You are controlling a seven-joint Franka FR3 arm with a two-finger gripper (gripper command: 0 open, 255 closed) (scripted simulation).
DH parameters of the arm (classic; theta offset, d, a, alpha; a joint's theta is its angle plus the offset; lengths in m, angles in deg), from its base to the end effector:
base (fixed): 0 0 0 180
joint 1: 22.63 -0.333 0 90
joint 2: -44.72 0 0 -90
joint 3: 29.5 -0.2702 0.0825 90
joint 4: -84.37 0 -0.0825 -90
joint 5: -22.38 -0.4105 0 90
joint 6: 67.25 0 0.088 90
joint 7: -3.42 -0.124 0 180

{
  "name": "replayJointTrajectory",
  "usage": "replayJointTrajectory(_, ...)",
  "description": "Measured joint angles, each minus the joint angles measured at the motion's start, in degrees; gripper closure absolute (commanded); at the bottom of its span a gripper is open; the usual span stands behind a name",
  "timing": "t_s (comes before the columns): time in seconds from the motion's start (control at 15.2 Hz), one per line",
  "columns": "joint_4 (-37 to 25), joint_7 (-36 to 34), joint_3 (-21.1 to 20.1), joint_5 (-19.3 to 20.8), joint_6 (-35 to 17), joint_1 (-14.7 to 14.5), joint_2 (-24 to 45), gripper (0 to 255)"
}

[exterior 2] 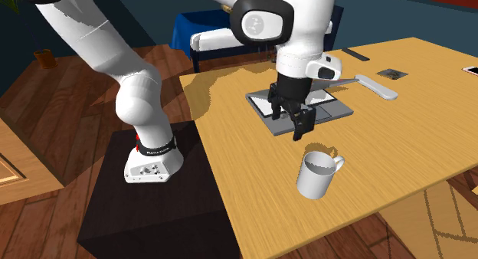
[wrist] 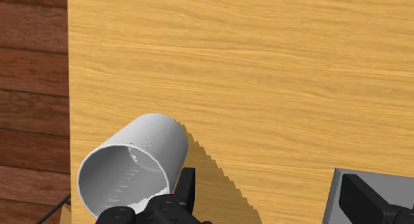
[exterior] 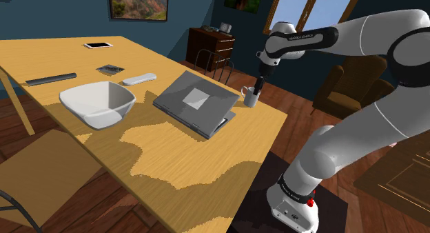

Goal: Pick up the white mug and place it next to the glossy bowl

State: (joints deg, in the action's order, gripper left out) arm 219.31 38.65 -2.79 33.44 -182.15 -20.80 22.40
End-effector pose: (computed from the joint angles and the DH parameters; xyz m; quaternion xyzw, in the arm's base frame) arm 0.4177 -0.2388 0.3918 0.9935 0.1137 0.0028 0.0038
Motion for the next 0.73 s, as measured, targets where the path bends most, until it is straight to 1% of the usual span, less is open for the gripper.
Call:
replayJointTrajectory(0.2,-3.7,6.5,4.1,-2.9,-3.5,-1.0,6.6,0)
replayJointTrajectory(0.33,-6.6,10.8,6.2,-5.9,-5.5,-1.8,11.5,0)
replayJointTrajectory(0.46,-7.6,13.4,7.4,-7.5,-6.7,-1.8,13.9,0)
replayJointTrajectory(0.73,-6.4,14.7,7.9,-8.8,-9.7,-1.9,15.9,0)
